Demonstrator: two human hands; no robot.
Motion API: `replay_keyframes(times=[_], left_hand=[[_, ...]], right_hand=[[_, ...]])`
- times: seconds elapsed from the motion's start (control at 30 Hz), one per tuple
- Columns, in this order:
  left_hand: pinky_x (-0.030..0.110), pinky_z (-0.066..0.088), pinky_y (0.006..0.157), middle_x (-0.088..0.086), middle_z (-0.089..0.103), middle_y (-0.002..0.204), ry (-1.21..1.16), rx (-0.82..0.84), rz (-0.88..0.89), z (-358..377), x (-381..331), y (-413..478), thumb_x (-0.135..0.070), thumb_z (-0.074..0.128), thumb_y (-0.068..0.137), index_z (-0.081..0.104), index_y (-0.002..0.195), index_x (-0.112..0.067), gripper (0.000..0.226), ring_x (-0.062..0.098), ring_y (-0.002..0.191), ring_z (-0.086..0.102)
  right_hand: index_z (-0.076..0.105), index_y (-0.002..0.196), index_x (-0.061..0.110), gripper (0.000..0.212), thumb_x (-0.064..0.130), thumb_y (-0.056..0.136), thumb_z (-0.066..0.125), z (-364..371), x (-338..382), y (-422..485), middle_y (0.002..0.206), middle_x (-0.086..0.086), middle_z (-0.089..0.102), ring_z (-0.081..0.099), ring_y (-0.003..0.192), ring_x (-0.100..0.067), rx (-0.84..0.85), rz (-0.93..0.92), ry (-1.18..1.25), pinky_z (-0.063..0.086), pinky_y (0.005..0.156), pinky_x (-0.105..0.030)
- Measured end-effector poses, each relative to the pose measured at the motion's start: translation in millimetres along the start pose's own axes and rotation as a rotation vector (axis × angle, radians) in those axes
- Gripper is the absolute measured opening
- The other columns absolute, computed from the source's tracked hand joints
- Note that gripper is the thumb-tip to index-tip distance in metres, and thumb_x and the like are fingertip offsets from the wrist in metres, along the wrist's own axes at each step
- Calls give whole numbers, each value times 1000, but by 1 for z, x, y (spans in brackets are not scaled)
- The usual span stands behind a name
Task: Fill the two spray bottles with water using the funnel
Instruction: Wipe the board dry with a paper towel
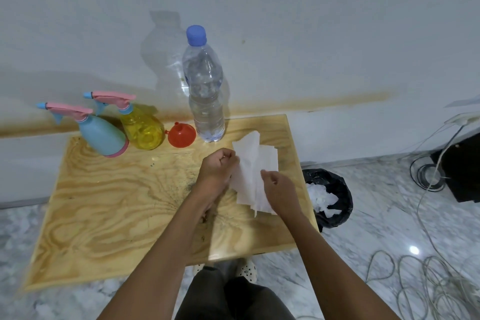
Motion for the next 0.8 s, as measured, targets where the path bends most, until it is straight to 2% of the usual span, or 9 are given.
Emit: replay_keyframes(times=[0.07, 0.13, 0.2, 0.27, 0.43, 0.5, 0.6, 0.7, 0.8], left_hand=[[39, 46, 73, 9, 66, 84, -17, 55, 18, -3, -7, -5, -12, 61, 94, 66, 90, -13, 7, 24, 79, 58], [35, 50, 72, 10, 66, 85, -49, 103, 44, -5, -15, -10, -8, 60, 96, 64, 93, -10, 5, 24, 78, 60], [35, 52, 74, 9, 67, 86, -76, 128, 68, -8, -22, -13, -7, 60, 96, 63, 94, -8, 4, 23, 79, 62], [37, 52, 76, 6, 68, 85, -63, 110, 80, -13, -26, -14, -11, 63, 95, 66, 92, -10, 5, 23, 80, 62], [38, 46, 73, 9, 68, 86, -28, 5, 73, -33, -20, -15, -26, 66, 93, 72, 92, -9, 17, 23, 77, 59], [32, 51, 70, 5, 74, 88, 22, -65, 63, -44, -14, -18, -26, 64, 95, 72, 93, -11, 17, 19, 75, 66], [19, 52, 62, -2, 75, 90, 202, -220, 43, -72, 11, -21, -25, 63, 93, 71, 87, -18, 13, 12, 74, 68], [35, 58, 83, -3, 72, 98, 316, -340, -33, -108, 39, -26, -41, 67, 79, 69, 89, -23, 21, 19, 90, 70], [42, 53, 95, 0, 61, 120, 613, -437, -114, -150, 62, -38, -45, 67, 79, 63, 121, -22, 48, 27, 112, 61]], right_hand=[[69, 107, 7, 51, 52, 100, 47, -4, 23, -5, 104, -10, 73, 69, 93, -26, 82, 114, 340, 53, 86, -41], [70, 105, 15, 49, 59, 95, 52, -5, 40, -10, 102, -5, 74, 70, 93, -23, 225, 193, 468, 54, 86, -37], [73, 96, 18, 37, 52, 94, 59, -8, 52, -11, 94, -2, 75, 69, 89, -22, 240, 108, 413, 54, 81, -35], [75, 92, 17, 30, 42, 96, 60, -11, 61, -10, 91, 0, 76, 70, 88, -22, 163, 13, 389, 55, 80, -37], [72, 88, 6, 36, 37, 99, 57, -18, 84, -13, 78, -8, 71, 61, 71, -24, -18, -195, 266, 47, 67, -31], [70, 87, 5, 36, 35, 100, 56, -17, 94, -17, 76, -9, 69, 57, 65, -24, -34, -297, 216, 45, 63, -27], [60, 82, -2, 41, 33, 102, 52, -5, 108, -21, 66, -7, 52, 39, 57, -11, -10, -384, 166, 32, 54, -24], [56, 81, 0, 41, 33, 103, 49, 24, 120, -21, 65, -13, 50, 41, 58, -12, 54, -439, 118, 33, 58, -30], [60, 84, 11, 24, 22, 103, 48, 64, 133, -21, 69, -1, 57, 51, 66, -14, 151, -479, 11, 36, 61, -29]])
Point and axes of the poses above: each hand's wrist, its own y-axis towards the middle knuckle, its own z-axis out of the palm, x = y × z, the point moved 3 cm from there along y, towards the middle knuckle
